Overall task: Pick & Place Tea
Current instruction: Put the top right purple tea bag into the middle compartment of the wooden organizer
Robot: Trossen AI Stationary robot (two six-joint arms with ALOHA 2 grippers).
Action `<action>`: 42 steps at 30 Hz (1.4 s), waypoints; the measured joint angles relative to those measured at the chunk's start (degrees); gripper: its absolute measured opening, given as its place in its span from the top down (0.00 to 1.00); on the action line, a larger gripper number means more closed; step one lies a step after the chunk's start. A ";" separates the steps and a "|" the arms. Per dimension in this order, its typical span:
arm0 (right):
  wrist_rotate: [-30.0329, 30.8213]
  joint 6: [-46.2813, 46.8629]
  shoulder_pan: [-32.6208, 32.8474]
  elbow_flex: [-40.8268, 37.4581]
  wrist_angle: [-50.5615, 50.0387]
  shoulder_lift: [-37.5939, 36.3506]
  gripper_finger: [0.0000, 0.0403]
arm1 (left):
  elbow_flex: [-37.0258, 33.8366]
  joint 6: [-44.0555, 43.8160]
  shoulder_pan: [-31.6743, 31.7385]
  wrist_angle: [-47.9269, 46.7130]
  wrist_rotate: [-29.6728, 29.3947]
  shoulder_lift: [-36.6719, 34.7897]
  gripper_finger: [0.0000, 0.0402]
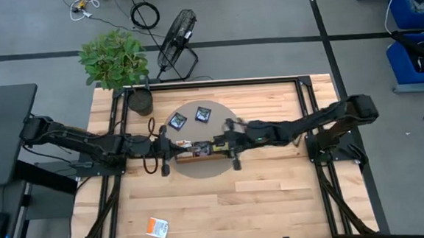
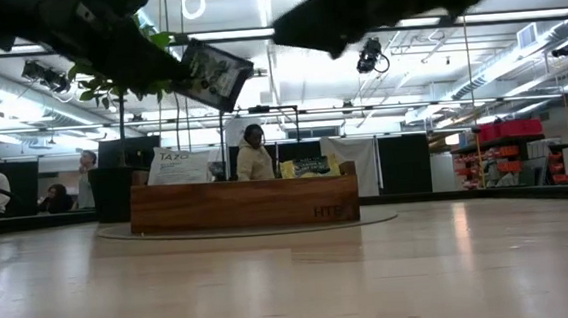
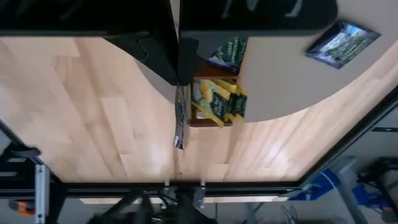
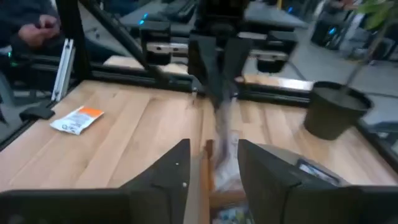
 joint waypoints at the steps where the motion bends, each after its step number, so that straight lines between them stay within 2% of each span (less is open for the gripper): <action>1: 0.44 0.33 0.00 -2.89 3.42 -1.24 0.64 | 0.99 0.04 0.44 -1.37 0.59 0.00 1.00; 6: 6.19 1.66 -0.04 -15.05 19.70 -5.74 0.63 | 6.33 0.71 3.76 -11.44 5.92 0.01 1.00; 12: 8.66 4.39 -0.07 -21.63 23.04 -8.76 0.63 | 10.17 -0.32 8.58 -15.76 11.51 1.10 1.00; 17: 9.09 5.22 -0.07 -22.41 20.35 -9.04 0.63 | 14.45 -0.48 12.68 -20.80 14.76 7.51 1.00; 22: 9.09 5.32 -0.07 -22.39 18.82 -9.04 0.63 | 22.62 1.47 15.45 -28.46 21.91 16.46 1.00; 29: 9.09 5.34 -0.07 -22.36 17.35 -9.00 0.63 | 35.15 5.92 18.59 -43.94 23.40 25.67 1.00; 38: 9.09 5.77 -0.07 -22.34 16.42 -9.00 0.63 | 44.63 9.77 20.69 -54.06 24.59 36.07 1.00; 42: 9.09 5.78 -0.07 -22.34 16.18 -9.00 0.63 | 47.19 10.69 20.59 -55.48 27.77 39.23 1.00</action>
